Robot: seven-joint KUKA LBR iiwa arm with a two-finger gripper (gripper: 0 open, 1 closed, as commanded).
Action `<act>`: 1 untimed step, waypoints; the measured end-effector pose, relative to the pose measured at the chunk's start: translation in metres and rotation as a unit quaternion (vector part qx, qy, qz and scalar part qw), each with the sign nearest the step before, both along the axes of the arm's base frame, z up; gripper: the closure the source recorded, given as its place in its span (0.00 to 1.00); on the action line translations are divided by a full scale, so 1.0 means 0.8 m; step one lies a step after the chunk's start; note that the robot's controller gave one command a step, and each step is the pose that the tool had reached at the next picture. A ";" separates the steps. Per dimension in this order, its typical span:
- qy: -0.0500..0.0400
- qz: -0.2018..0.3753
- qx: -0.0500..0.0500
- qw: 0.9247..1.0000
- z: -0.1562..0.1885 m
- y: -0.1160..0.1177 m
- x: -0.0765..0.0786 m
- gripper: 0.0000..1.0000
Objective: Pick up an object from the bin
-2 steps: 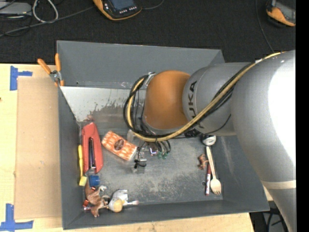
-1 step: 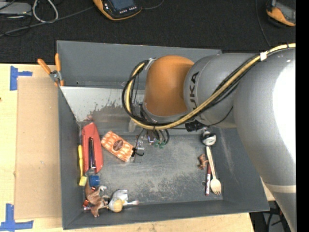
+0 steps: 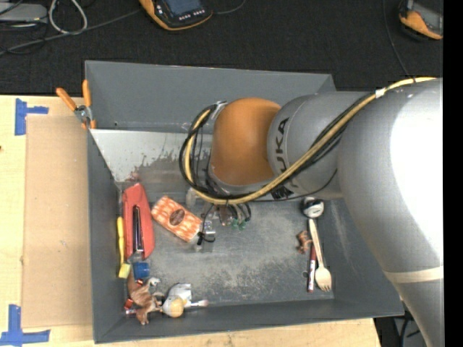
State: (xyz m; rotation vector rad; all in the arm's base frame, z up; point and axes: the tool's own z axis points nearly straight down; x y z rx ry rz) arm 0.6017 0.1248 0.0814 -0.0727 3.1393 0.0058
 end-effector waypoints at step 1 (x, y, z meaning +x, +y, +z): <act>-0.004 0.002 0.000 1.000 -0.015 0.030 -0.024 0.00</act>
Offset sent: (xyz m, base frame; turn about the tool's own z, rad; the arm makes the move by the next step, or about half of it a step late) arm -0.0229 0.0141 -0.0114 0.0318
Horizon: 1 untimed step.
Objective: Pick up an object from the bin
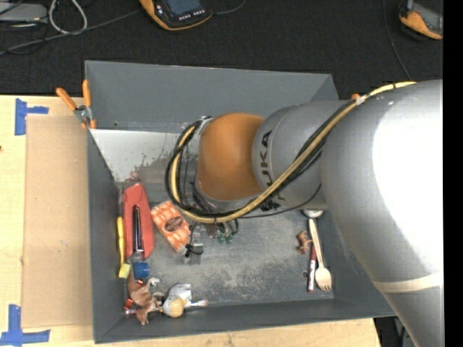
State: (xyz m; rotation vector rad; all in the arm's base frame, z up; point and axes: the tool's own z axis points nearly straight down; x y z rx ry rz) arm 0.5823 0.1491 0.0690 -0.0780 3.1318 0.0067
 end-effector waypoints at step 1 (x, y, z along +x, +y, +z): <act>0.001 -0.006 0.000 1.000 0.000 0.006 -0.005 0.00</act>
Offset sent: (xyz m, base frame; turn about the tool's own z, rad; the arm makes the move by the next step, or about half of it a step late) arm 0.0074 0.0095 0.1390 0.0236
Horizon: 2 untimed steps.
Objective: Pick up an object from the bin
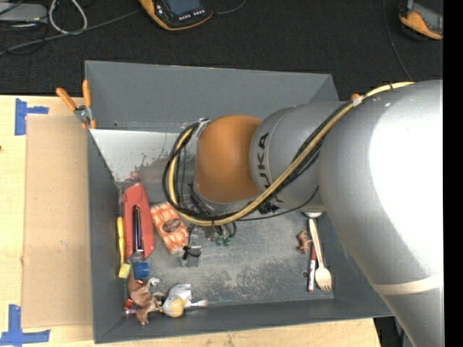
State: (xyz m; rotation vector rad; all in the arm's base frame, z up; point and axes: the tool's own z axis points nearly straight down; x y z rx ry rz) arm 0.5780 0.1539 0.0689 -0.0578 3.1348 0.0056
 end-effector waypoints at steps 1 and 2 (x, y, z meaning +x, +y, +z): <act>0.002 -0.002 0.000 1.000 0.066 0.001 0.004 0.00; 0.004 0.000 -0.001 1.000 0.136 -0.008 -0.023 0.00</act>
Offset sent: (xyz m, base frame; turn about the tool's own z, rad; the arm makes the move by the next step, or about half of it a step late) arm -0.0184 -0.0079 0.1093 0.0001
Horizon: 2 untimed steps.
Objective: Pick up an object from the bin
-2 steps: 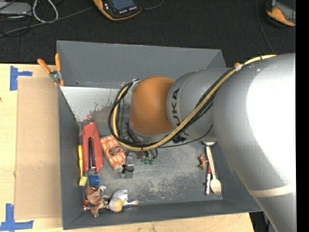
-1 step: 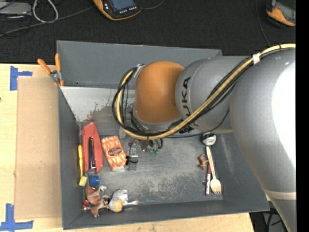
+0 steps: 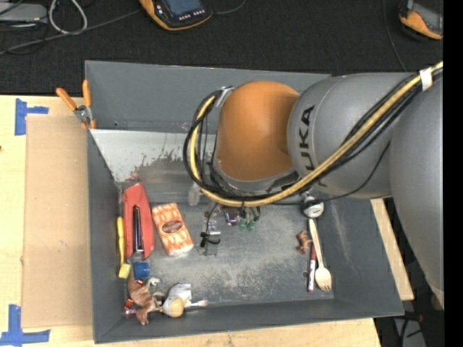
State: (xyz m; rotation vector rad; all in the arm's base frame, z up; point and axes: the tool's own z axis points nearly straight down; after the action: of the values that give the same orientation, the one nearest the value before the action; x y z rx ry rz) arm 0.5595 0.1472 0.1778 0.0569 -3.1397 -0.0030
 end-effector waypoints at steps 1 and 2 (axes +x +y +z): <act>-0.004 -0.001 0.001 1.000 -0.013 0.013 0.018 0.00; -0.004 -0.007 0.001 1.000 -0.081 0.051 -0.005 0.00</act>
Offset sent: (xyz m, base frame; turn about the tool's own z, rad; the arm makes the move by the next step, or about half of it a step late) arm -0.0077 0.0456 -0.0700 0.0154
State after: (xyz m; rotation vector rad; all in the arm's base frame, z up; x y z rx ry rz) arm 0.5558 0.1884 0.1129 0.0347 -3.1476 -0.0068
